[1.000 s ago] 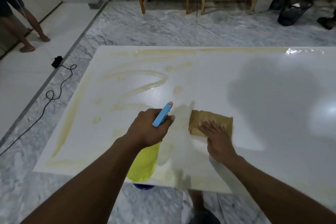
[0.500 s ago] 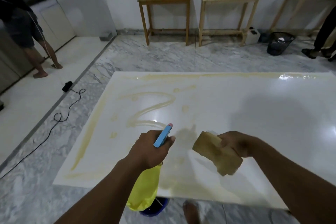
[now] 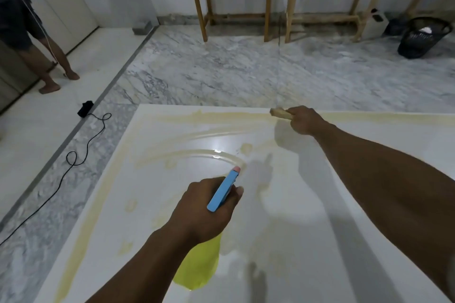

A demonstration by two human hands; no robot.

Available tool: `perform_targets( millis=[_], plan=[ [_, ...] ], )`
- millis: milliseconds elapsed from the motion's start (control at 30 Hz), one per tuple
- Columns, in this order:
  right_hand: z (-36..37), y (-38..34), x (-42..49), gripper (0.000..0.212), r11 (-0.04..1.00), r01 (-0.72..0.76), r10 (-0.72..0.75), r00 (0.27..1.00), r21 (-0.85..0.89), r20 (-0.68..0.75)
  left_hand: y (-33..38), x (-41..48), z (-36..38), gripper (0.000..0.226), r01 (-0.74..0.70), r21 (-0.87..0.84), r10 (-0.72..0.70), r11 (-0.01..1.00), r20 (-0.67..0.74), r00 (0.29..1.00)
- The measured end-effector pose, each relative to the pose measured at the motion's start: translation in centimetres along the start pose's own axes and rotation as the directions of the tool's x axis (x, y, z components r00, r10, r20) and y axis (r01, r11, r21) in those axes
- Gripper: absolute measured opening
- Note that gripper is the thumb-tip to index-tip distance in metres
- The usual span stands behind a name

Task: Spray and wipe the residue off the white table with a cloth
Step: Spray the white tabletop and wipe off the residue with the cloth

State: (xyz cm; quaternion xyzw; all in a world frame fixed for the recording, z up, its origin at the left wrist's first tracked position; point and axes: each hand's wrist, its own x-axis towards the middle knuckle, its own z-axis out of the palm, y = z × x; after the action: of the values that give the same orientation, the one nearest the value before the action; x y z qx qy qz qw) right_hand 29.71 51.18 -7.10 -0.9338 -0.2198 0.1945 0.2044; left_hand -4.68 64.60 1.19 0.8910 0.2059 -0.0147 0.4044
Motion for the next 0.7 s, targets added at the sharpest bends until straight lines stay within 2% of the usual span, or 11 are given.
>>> perform_targets(
  millis=[100,200,367,500,700],
  plan=[
    [6.6,1.3,0.7,0.057,0.985,0.109,-0.092,0.988,-0.133,0.126,-1.0,1.0,0.3,0.042,0.021,-0.012,-0.021,1.0,0.019,1.0],
    [11.7,2.4,-2.0,0.065,0.963,0.147,-0.157,0.987,-0.224,-0.024,-2.1,0.7,0.5,0.045,0.044,0.004,-0.045,0.999,0.04,0.998],
    [14.4,3.5,-9.2,0.065,0.961,0.199,-0.211,0.977,-0.192,-0.043,-3.0,-1.9,0.1,0.045,0.068,0.039,-0.07,0.997,0.031,0.997],
    [18.0,3.4,-19.2,0.065,0.969,0.219,-0.227,0.972,-0.111,-0.065,-3.2,-6.0,-0.7,0.044,0.041,0.098,-0.043,0.994,0.025,0.999],
    [24.9,2.2,-36.4,0.069,0.969,0.239,-0.244,0.964,-0.062,-0.103,-4.1,-16.7,-1.7,0.044,0.023,0.072,-0.026,0.997,0.053,0.998]
  ],
)
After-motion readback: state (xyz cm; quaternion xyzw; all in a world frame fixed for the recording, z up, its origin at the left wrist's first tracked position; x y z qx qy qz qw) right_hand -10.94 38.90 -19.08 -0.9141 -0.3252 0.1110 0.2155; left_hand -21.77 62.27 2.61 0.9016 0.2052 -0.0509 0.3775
